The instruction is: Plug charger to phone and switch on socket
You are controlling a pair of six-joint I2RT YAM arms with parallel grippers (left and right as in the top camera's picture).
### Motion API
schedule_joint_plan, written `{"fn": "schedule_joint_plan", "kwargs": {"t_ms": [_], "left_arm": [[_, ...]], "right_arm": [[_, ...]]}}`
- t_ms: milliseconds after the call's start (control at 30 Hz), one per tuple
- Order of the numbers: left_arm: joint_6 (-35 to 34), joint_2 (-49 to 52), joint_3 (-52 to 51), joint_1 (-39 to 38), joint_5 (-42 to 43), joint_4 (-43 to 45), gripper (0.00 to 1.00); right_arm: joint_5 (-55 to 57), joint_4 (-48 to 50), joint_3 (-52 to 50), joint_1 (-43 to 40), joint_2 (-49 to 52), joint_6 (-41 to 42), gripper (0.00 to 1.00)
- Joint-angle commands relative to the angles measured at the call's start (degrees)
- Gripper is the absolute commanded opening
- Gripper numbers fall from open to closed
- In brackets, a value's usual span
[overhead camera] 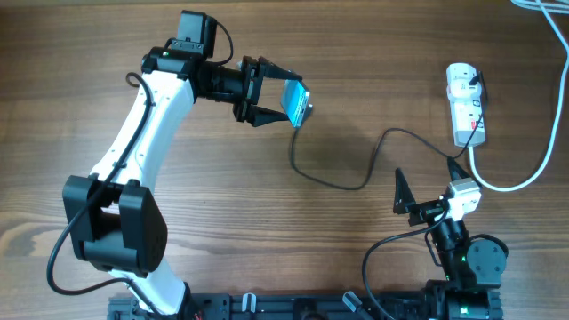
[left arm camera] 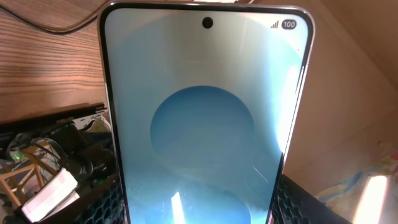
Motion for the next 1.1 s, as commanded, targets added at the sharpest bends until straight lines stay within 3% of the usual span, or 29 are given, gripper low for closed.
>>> {"fn": "schedule_joint_plan", "kwargs": {"t_ms": [0,433,533,733,1067], "left_arm": [[0.11,-2.03,-0.04,0.22,1.75,0.20,0.62],[0.09,-2.03,-0.04,0.22,-0.02,1.07,0.61],[0.13,-2.03,-0.04,0.22,-2.58,2.05,0.61],[2.91,-2.03,-0.04,0.22,-21.29,2.27,0.59],[8.61,-2.03,-0.04,0.15,-45.33,-1.44,0.56]], "right_arm": [[0.72,0.15,-0.09,0.28,-0.11,-0.70,1.00],[-0.20,0.20,-0.09,0.28,-0.11,-0.46,1.00],[-0.37,0.20,-0.09,0.28,0.02,4.24,1.00],[-1.33,0.17,-0.09,0.28,2.58,15.50,0.99],[-11.06,0.66,1.29,0.28,16.72,15.96,1.00]]}}
